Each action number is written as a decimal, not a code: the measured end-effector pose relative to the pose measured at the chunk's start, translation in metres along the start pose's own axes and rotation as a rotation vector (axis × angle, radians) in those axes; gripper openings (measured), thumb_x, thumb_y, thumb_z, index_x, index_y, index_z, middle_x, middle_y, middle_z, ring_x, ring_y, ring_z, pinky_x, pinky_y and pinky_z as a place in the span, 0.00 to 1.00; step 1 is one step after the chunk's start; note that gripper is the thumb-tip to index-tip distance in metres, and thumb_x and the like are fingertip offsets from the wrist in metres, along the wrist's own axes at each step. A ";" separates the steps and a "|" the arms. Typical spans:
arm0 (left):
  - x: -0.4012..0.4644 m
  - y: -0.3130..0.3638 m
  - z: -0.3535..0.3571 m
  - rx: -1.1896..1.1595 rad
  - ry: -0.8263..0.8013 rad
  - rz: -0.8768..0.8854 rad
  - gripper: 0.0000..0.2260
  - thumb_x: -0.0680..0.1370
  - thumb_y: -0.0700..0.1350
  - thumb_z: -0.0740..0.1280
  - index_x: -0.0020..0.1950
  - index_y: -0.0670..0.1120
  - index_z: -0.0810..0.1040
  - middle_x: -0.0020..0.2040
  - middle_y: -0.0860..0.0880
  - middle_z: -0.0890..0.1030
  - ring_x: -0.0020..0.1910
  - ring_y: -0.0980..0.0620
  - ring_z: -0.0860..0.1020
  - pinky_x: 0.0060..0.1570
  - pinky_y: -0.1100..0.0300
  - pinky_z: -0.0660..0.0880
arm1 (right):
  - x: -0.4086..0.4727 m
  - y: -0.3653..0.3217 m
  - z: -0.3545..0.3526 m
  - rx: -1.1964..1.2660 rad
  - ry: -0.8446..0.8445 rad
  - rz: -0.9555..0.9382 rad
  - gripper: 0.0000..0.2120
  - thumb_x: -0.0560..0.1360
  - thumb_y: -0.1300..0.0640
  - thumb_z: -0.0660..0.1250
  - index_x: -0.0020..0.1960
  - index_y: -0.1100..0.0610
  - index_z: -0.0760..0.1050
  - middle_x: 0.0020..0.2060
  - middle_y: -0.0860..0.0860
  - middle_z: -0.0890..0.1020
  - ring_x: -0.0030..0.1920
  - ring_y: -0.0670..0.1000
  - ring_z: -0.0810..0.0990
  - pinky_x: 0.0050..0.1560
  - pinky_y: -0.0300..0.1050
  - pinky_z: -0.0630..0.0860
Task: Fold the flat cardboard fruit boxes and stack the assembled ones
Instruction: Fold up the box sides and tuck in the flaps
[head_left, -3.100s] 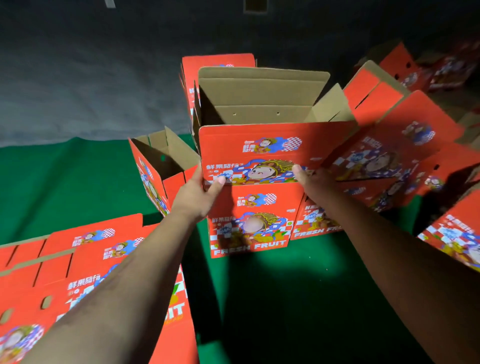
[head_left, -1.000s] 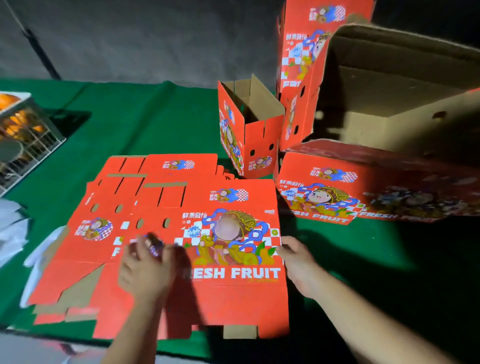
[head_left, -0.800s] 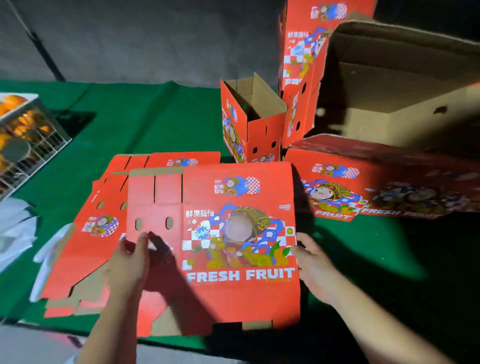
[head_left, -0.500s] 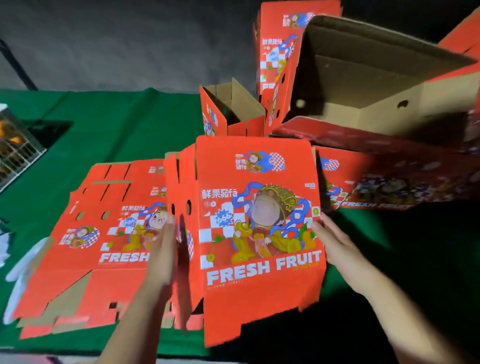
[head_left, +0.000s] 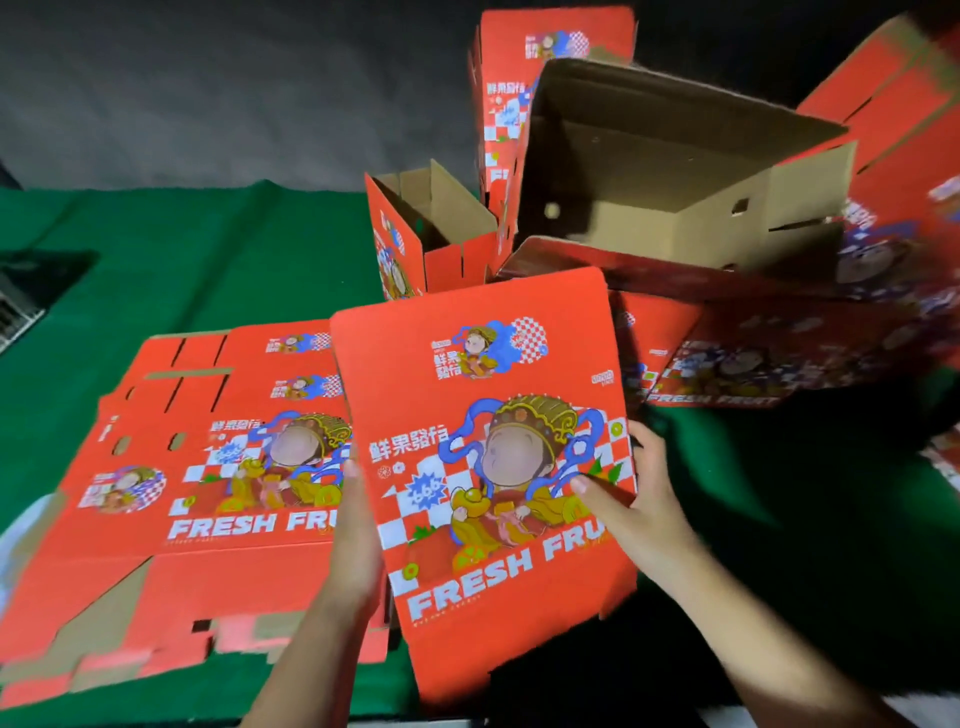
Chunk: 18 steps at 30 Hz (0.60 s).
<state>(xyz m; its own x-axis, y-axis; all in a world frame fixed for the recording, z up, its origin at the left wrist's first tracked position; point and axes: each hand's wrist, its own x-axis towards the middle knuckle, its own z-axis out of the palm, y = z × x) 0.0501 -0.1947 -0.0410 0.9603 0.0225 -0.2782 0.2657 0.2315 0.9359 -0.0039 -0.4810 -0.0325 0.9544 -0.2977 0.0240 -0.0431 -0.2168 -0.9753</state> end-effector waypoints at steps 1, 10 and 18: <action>0.001 0.000 0.001 0.091 0.003 0.026 0.26 0.85 0.66 0.51 0.66 0.54 0.81 0.61 0.48 0.85 0.62 0.46 0.83 0.64 0.39 0.77 | -0.002 0.002 -0.002 0.005 0.036 0.010 0.34 0.70 0.52 0.80 0.69 0.39 0.66 0.59 0.44 0.83 0.60 0.46 0.83 0.59 0.46 0.78; -0.011 0.004 0.012 0.066 -0.361 -0.350 0.31 0.77 0.74 0.60 0.67 0.54 0.82 0.64 0.44 0.84 0.61 0.46 0.83 0.53 0.52 0.82 | -0.004 -0.004 -0.047 -0.185 0.063 0.486 0.22 0.77 0.40 0.71 0.65 0.52 0.75 0.57 0.54 0.84 0.51 0.50 0.83 0.50 0.44 0.76; -0.033 0.003 0.022 0.065 -0.126 -0.253 0.24 0.83 0.64 0.58 0.56 0.47 0.83 0.52 0.42 0.83 0.44 0.43 0.86 0.44 0.52 0.82 | -0.011 -0.042 -0.106 0.544 -0.116 0.422 0.26 0.79 0.33 0.58 0.71 0.44 0.77 0.64 0.50 0.83 0.63 0.53 0.81 0.58 0.50 0.79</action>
<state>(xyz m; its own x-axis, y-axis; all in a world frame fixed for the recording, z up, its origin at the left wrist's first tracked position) 0.0214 -0.2161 -0.0242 0.8645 -0.1506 -0.4796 0.4996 0.1514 0.8529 -0.0443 -0.5669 0.0311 0.9154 -0.1462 -0.3750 -0.2917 0.4011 -0.8683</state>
